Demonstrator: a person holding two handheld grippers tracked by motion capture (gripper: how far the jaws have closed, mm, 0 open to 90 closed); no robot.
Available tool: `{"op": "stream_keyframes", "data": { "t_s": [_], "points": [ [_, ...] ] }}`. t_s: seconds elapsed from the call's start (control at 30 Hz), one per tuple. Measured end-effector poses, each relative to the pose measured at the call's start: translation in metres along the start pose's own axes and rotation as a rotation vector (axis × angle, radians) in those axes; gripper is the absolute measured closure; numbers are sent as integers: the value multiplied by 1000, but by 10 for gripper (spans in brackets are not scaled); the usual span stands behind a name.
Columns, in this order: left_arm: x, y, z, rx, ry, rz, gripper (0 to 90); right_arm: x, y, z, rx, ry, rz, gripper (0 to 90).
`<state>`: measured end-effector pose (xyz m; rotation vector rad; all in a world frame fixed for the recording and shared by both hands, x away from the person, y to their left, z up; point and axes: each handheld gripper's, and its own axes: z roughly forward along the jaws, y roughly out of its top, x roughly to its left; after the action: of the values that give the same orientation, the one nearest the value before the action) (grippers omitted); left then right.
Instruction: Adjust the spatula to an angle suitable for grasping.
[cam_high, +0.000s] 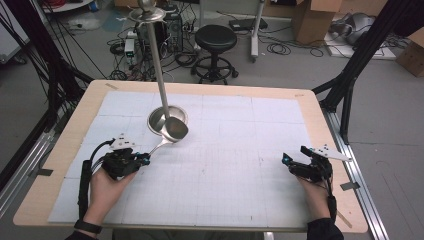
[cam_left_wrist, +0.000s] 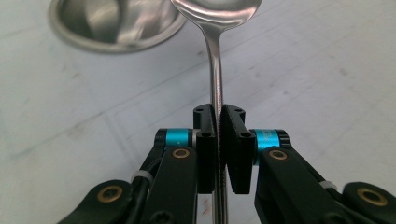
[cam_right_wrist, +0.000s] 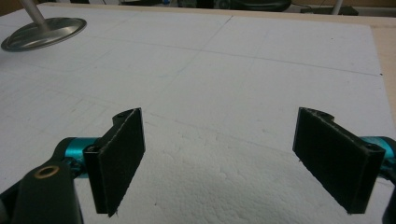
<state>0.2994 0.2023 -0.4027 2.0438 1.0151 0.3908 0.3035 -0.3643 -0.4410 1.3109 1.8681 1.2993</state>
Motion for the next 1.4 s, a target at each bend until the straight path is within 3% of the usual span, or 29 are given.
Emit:
{"op": "stream_keyframes", "data": {
  "t_s": [0.13,0.17,0.2,0.27,0.37,0.43,0.5,0.57,0.6,0.63,0.67,0.77,0.93,1.07,1.4],
  "points": [
    [-17,20,11,-21,-82,110,838,0,1,-3,-18,-3,8,164],
    [-17,20,11,-21,-82,110,838,0,2,-3,-30,-7,3,164],
    [-23,28,17,-28,-117,144,838,0,2,-5,-38,-10,7,165],
    [-27,35,24,-38,-163,171,838,-1,4,-7,-48,-12,12,165],
    [-35,45,36,-21,-201,228,838,-1,7,-10,-68,-19,17,165],
    [-38,48,39,-18,-214,242,838,0,8,-12,-80,-30,9,165],
    [-46,58,52,-11,-266,289,838,1,10,-15,-91,-31,22,165],
    [-49,61,57,-9,-277,296,838,1,12,-17,-109,-31,18,165],
    [-55,67,65,7,-307,338,838,2,13,-17,-117,-34,16,166],
    [-55,67,65,7,-307,338,838,2,13,-17,-117,-34,16,166],
    [-62,70,75,9,-346,388,838,2,14,-18,-124,-36,13,166],
    [-70,75,88,37,-375,445,838,3,15,-20,-132,-39,8,167],
    [-81,83,104,43,-415,487,838,4,17,-23,-149,-45,0,169],
    [-96,91,123,69,-431,548,838,6,18,-27,-161,-50,-8,170],
    [-130,104,158,95,-490,636,838,6,16,-39,-171,-57,-9,172]
  ]
}}
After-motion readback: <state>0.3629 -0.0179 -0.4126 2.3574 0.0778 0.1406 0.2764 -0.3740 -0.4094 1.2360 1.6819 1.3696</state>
